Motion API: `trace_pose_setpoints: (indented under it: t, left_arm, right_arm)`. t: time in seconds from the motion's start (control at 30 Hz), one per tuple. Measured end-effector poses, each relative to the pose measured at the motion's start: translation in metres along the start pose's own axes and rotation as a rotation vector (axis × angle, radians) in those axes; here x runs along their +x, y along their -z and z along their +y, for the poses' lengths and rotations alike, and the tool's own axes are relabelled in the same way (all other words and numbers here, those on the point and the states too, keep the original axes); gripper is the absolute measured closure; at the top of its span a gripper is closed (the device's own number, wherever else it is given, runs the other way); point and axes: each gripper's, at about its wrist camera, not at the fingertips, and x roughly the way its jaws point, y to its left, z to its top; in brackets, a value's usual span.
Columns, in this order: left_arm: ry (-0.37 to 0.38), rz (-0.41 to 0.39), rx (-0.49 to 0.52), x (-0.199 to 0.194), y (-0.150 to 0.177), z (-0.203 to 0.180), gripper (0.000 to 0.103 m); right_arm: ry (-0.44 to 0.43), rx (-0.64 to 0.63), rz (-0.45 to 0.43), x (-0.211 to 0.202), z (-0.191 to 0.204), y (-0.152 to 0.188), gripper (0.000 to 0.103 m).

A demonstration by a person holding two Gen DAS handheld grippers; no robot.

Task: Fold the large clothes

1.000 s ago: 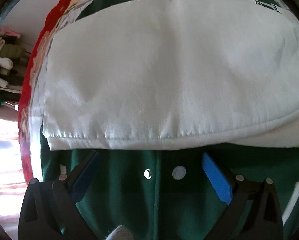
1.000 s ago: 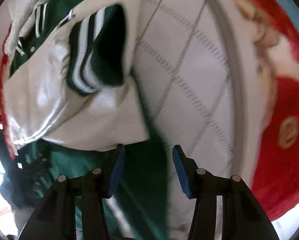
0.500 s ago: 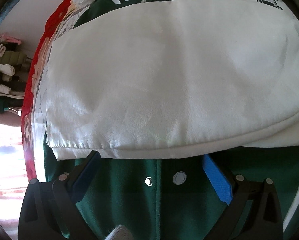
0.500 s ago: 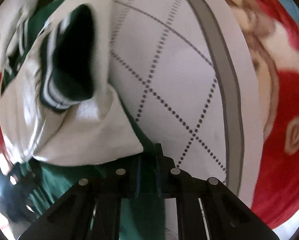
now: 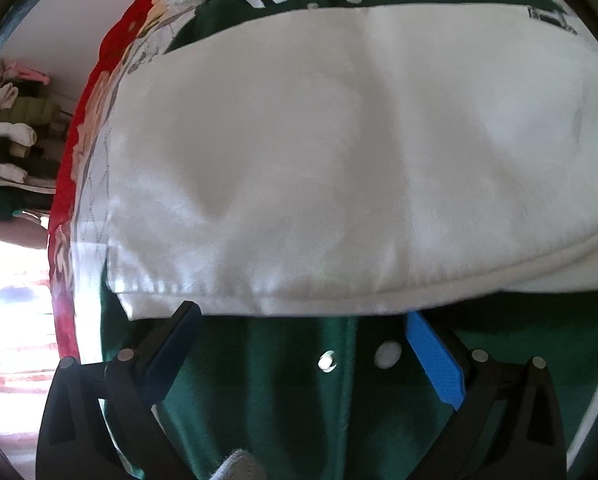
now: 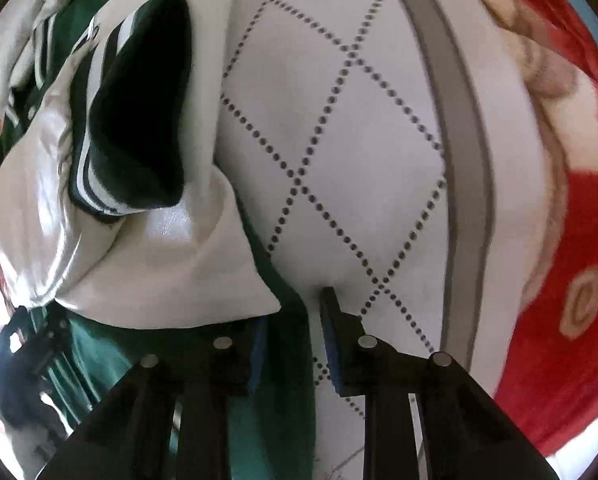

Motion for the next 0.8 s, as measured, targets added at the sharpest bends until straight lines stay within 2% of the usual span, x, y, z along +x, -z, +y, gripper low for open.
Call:
trace_pose_setpoints:
  t: [0.03, 0.07, 0.13, 0.3, 0.43, 0.53, 0.6, 0.67, 0.7, 0.8]
  left_arm:
    - [0.009, -0.004, -0.008, -0.006, 0.004, 0.008, 0.000]
    - [0.014, -0.007, -0.015, -0.013, 0.010, 0.017, 0.000]
    - [0.027, -0.005, -0.026, -0.026, 0.024, 0.035, 0.000]
    - [0.025, 0.022, -0.043, -0.047, 0.086, 0.078, 0.000]
    - [-0.003, 0.078, -0.022, -0.032, 0.147, 0.095, 0.000]
    - [-0.024, 0.136, -0.041, -0.009, 0.187, 0.111, 0.000]
    - [-0.035, 0.155, -0.068, 0.002, 0.206, 0.126, 0.000]
    - [-0.059, 0.171, -0.099, 0.014, 0.223, 0.144, 0.000]
    - [-0.049, 0.181, -0.124, 0.020, 0.229, 0.154, 0.000]
    - [-0.027, 0.180, -0.196, 0.023, 0.236, 0.180, 0.000]
  right_arm:
    - [0.017, -0.001, 0.010, -0.004, 0.003, 0.006, 0.069]
    - [0.006, -0.008, 0.037, -0.008, 0.002, 0.015, 0.069]
    - [-0.079, -0.016, 0.108, -0.018, 0.000, 0.045, 0.068]
    - [-0.167, -0.026, 0.183, -0.039, 0.007, 0.139, 0.063]
    - [-0.294, -0.039, 0.211, -0.027, 0.054, 0.197, 0.063]
    - [-0.266, -0.060, 0.196, 0.021, 0.109, 0.213, 0.063]
    - [-0.151, -0.095, 0.199, 0.060, 0.147, 0.233, 0.063]
    - [-0.081, -0.097, 0.161, 0.064, 0.155, 0.238, 0.061]
    - [-0.071, -0.114, 0.172, 0.062, 0.158, 0.238, 0.061]
    - [-0.107, -0.118, 0.240, 0.053, 0.155, 0.230, 0.061]
